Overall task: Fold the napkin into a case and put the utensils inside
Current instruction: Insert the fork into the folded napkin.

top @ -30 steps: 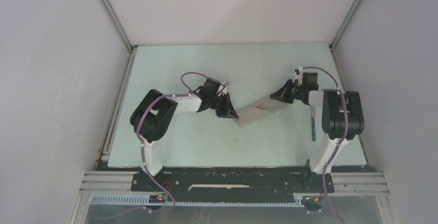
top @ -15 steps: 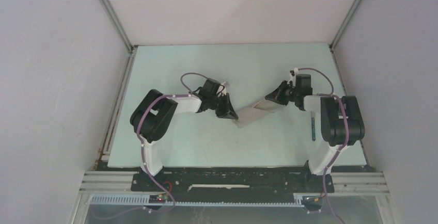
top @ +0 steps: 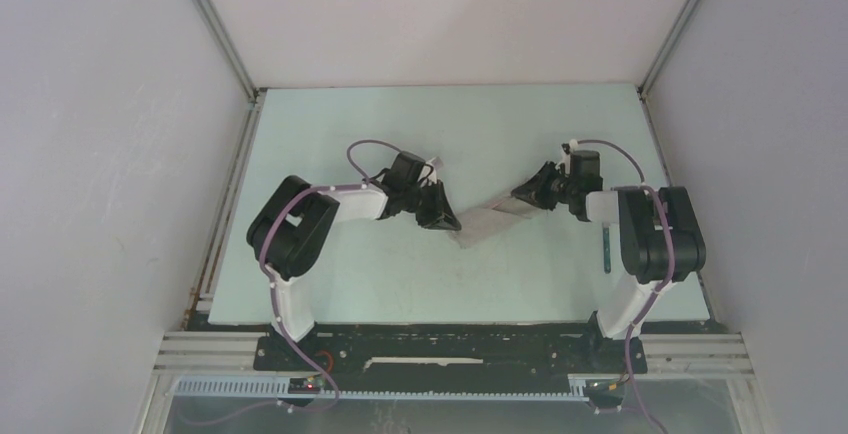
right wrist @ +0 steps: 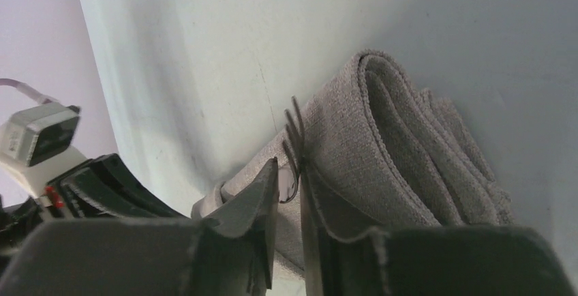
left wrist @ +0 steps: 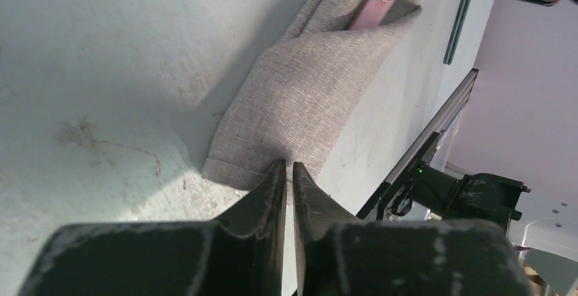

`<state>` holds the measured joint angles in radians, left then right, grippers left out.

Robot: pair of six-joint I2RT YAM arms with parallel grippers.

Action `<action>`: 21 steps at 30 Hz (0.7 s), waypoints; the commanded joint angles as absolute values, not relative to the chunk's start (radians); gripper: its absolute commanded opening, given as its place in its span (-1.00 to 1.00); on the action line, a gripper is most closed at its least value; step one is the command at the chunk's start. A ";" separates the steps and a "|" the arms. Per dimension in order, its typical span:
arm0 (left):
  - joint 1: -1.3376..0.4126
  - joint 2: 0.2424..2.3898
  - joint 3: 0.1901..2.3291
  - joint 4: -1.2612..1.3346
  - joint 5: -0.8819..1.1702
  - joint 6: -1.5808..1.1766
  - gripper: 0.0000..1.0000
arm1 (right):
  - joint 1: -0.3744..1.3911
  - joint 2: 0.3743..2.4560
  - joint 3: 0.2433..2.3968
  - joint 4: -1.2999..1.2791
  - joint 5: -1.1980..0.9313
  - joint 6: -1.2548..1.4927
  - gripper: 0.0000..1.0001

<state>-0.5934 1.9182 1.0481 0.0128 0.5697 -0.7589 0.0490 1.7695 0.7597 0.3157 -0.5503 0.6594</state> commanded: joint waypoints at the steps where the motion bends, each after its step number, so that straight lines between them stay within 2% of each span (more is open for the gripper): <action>1: -0.599 1.791 1.045 0.020 0.534 -0.731 -0.61 | 0.052 1.717 0.751 0.292 -0.571 0.666 -0.42; 5: -0.600 1.729 1.036 0.008 0.522 -0.729 -0.45 | 0.050 1.697 0.752 0.259 -0.555 0.662 -0.26; 11: -0.599 1.707 1.005 0.007 0.513 -0.727 -0.42 | 0.036 1.646 0.751 0.168 -0.527 0.641 -0.11; 21: -0.603 1.687 0.987 0.007 0.529 -0.727 -0.38 | 0.008 1.504 0.783 -0.085 -0.468 0.529 -0.07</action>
<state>-0.5938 1.7317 0.9852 -0.0105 0.5259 -0.7502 0.0143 1.6043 0.7483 0.0708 -0.5201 0.6167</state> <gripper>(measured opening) 0.303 0.466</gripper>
